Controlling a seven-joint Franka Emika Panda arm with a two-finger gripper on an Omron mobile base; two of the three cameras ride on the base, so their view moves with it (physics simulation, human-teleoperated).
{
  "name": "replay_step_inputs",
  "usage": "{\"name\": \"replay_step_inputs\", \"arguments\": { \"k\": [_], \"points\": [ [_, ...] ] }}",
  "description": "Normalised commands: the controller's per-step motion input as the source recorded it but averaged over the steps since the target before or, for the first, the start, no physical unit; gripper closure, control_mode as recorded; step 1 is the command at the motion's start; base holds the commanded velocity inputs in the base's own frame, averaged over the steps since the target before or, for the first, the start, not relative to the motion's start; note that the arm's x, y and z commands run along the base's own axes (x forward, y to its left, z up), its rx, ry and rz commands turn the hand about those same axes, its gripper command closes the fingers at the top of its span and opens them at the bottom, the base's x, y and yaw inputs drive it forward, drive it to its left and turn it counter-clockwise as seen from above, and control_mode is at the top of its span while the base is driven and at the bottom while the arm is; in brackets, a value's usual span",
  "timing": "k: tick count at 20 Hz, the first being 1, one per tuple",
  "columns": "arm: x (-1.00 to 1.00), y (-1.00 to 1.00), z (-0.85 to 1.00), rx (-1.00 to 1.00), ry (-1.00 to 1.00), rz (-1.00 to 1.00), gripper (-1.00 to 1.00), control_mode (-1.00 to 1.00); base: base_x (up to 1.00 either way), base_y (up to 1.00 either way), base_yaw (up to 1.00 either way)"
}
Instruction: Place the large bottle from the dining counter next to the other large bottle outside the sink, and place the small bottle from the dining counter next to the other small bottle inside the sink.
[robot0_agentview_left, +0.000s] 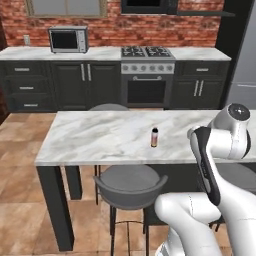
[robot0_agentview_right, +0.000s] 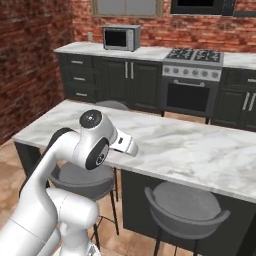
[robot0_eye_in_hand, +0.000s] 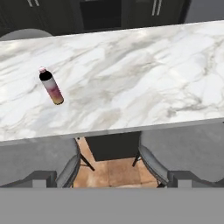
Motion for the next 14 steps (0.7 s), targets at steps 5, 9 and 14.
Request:
{"name": "replay_step_inputs", "arguments": {
  "k": [5,9,14],
  "points": [
    [0.0,0.0,0.0,0.0,0.0,0.0,-1.0,1.0,0.0,0.53,0.0],
    [0.0,0.0,0.0,0.0,0.0,0.0,-1.0,1.0,0.0,0.39,0.0],
    [0.0,0.0,0.0,0.0,0.0,0.0,-1.0,1.0,0.0,0.24,0.0]
  ]
}}
